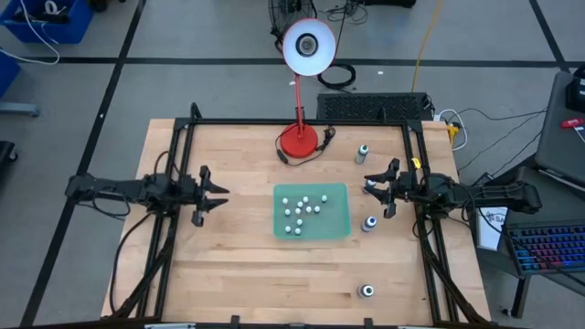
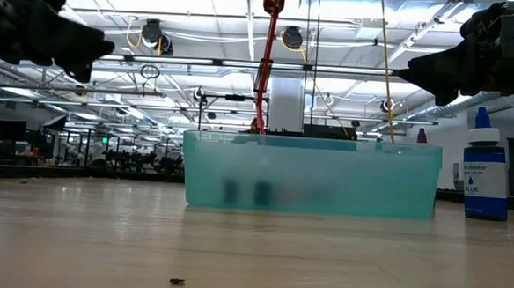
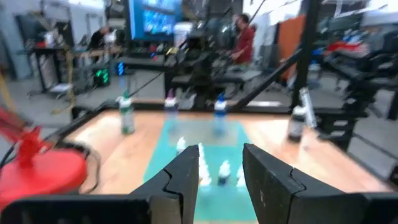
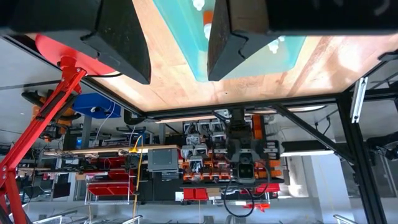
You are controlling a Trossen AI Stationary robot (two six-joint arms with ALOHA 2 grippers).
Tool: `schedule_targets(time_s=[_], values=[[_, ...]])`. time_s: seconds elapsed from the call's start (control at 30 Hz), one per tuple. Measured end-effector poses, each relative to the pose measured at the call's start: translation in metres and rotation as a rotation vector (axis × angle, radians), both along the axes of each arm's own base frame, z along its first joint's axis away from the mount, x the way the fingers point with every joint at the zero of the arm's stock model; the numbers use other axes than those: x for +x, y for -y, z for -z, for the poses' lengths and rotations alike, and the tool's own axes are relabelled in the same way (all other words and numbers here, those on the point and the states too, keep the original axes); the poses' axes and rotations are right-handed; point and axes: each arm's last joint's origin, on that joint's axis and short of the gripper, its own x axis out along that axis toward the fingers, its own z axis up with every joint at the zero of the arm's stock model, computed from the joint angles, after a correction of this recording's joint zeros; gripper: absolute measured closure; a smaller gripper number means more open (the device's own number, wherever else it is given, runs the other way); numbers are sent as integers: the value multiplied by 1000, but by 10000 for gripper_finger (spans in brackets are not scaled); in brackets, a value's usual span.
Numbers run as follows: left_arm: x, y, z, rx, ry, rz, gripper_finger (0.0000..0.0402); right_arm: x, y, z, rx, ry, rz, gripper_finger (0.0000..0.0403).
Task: Pick & Place food coloring
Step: Put the big green food coloring bottle into the green bin
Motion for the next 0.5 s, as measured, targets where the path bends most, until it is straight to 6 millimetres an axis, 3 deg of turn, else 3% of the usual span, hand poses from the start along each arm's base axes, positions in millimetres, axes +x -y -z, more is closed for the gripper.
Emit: schedule_targets(time_s=[0.2,0.5], values=[[0,-7,9,-21,-94,-57,275,0,0,0,0,0,0,256],[0,-8,9,-20,-98,-66,274,0,0,0,0,0,1,253]])
